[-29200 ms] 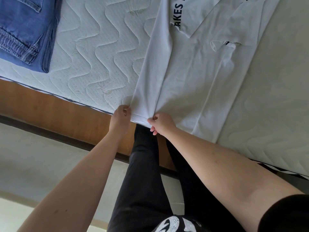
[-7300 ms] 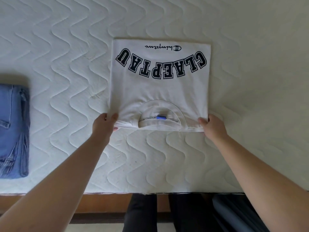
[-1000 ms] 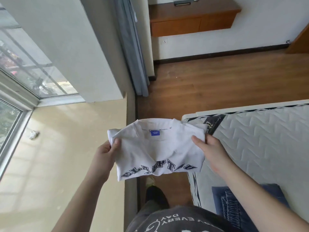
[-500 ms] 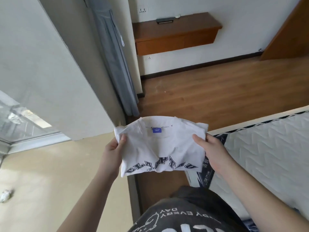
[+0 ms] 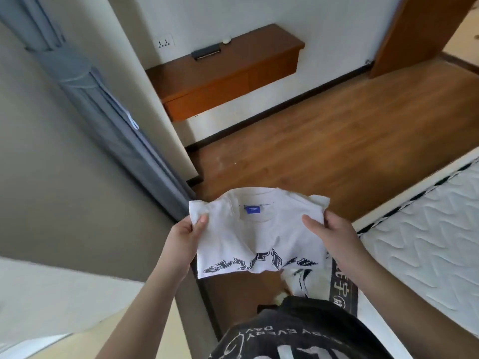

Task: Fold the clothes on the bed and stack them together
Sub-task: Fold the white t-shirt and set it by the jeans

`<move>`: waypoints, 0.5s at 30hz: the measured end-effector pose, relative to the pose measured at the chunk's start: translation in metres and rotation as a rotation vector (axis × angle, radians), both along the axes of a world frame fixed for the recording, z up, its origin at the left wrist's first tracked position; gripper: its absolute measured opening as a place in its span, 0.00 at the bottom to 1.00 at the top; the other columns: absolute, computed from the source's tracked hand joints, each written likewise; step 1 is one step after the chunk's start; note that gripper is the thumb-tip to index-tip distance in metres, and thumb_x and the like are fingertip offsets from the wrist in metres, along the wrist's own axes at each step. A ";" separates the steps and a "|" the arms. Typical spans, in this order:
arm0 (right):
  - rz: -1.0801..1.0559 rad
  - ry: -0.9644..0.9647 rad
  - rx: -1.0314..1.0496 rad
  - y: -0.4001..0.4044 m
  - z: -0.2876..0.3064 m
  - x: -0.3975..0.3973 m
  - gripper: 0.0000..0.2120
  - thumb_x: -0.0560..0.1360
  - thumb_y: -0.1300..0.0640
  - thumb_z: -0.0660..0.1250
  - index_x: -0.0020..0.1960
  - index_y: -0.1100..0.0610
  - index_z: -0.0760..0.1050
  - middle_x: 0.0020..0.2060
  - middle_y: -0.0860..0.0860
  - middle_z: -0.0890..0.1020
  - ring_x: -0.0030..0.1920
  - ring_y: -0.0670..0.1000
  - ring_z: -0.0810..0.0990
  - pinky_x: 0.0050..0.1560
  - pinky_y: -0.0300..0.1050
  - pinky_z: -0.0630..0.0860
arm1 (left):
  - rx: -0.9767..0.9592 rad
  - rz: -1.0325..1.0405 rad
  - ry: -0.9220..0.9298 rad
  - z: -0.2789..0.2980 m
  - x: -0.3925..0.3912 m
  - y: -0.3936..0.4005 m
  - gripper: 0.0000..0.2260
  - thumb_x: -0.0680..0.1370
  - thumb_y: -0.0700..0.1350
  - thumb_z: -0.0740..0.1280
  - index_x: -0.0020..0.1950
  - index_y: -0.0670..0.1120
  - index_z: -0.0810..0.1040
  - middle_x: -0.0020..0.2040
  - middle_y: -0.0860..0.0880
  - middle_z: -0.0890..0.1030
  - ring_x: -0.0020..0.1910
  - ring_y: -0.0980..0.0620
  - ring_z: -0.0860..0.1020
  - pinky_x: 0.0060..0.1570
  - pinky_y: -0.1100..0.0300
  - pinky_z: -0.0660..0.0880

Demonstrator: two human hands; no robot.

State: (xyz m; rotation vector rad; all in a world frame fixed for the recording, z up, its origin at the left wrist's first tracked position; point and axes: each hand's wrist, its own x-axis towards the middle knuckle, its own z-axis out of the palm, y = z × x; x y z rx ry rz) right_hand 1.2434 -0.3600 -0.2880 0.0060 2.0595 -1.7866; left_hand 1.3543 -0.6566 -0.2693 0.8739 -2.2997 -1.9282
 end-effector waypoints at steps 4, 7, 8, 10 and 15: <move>-0.048 -0.016 0.030 -0.010 0.016 -0.056 0.08 0.76 0.50 0.71 0.53 0.51 0.81 0.45 0.47 0.86 0.47 0.49 0.85 0.53 0.55 0.80 | -0.018 -0.057 -0.023 0.010 -0.074 -0.017 0.13 0.80 0.55 0.66 0.48 0.46 0.83 0.46 0.40 0.84 0.41 0.51 0.80 0.46 0.54 0.74; -0.108 0.010 0.048 -0.014 0.028 -0.085 0.08 0.76 0.52 0.71 0.54 0.53 0.81 0.45 0.48 0.86 0.48 0.51 0.85 0.51 0.52 0.80 | -0.013 -0.104 -0.022 0.015 -0.122 -0.026 0.13 0.80 0.56 0.65 0.49 0.48 0.83 0.44 0.44 0.85 0.42 0.53 0.82 0.45 0.57 0.76; -0.127 0.027 0.070 -0.015 0.031 -0.094 0.08 0.76 0.51 0.70 0.53 0.53 0.81 0.44 0.48 0.86 0.47 0.51 0.85 0.49 0.52 0.79 | -0.001 -0.129 -0.021 0.016 -0.139 -0.027 0.12 0.80 0.56 0.65 0.51 0.50 0.83 0.44 0.48 0.86 0.42 0.54 0.83 0.44 0.59 0.77; -0.172 0.051 0.141 -0.016 0.037 -0.109 0.09 0.76 0.50 0.70 0.52 0.54 0.81 0.43 0.50 0.85 0.46 0.53 0.84 0.48 0.54 0.79 | 0.052 -0.154 -0.030 0.015 -0.174 -0.029 0.11 0.81 0.54 0.65 0.53 0.51 0.84 0.49 0.50 0.86 0.48 0.52 0.84 0.47 0.57 0.77; -0.376 0.041 0.161 -0.019 0.032 -0.141 0.10 0.76 0.50 0.71 0.51 0.56 0.81 0.44 0.51 0.86 0.46 0.54 0.84 0.52 0.61 0.79 | 0.305 -0.225 -0.077 0.007 -0.265 -0.029 0.10 0.77 0.52 0.68 0.52 0.48 0.84 0.53 0.46 0.85 0.51 0.50 0.84 0.42 0.62 0.80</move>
